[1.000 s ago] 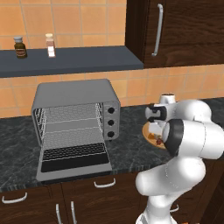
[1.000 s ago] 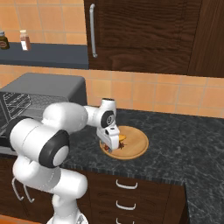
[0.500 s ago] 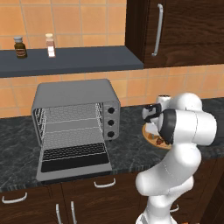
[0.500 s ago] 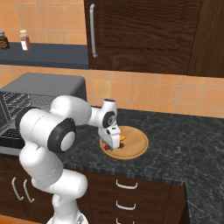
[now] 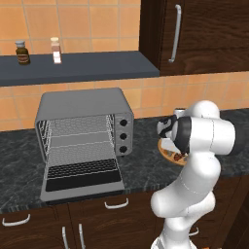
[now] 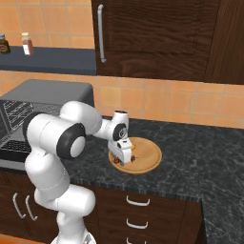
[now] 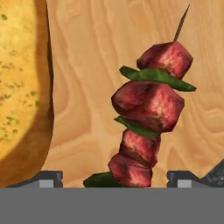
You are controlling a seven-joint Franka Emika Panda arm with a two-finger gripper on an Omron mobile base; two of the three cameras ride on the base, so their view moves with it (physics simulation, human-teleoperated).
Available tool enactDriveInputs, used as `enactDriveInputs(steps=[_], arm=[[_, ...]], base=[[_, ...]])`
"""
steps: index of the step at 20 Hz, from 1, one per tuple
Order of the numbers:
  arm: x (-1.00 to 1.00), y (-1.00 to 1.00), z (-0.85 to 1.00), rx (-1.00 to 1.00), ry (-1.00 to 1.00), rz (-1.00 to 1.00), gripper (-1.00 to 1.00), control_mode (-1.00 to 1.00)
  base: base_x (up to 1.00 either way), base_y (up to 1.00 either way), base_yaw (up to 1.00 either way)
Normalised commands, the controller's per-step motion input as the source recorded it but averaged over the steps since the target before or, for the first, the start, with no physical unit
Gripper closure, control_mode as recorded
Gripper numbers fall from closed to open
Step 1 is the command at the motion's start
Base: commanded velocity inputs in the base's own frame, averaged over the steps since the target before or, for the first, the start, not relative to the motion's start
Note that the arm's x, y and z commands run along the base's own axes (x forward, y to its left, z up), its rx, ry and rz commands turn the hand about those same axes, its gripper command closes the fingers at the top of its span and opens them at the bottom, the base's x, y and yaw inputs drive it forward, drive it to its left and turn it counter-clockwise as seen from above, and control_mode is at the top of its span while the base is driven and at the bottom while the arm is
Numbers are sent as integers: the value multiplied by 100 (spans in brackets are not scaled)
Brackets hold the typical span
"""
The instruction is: Pick up the kebab skewer and baguette bread, and place them inside the toaster oven. Close the toaster oven door and start by setting the timer.
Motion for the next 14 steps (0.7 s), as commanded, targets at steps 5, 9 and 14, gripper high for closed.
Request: enactDriveInputs(steps=[5, 9, 14], arm=[[-11, 1, -18, 0, 0, 0, 100, -100], [-30, -3, -10, 0, 0, 0, 100, -100], [-67, -3, 74, 3, -1, 7, 100, -100]], base=[[0, 0, 0], [0, 0, 0], [0, 0, 0]])
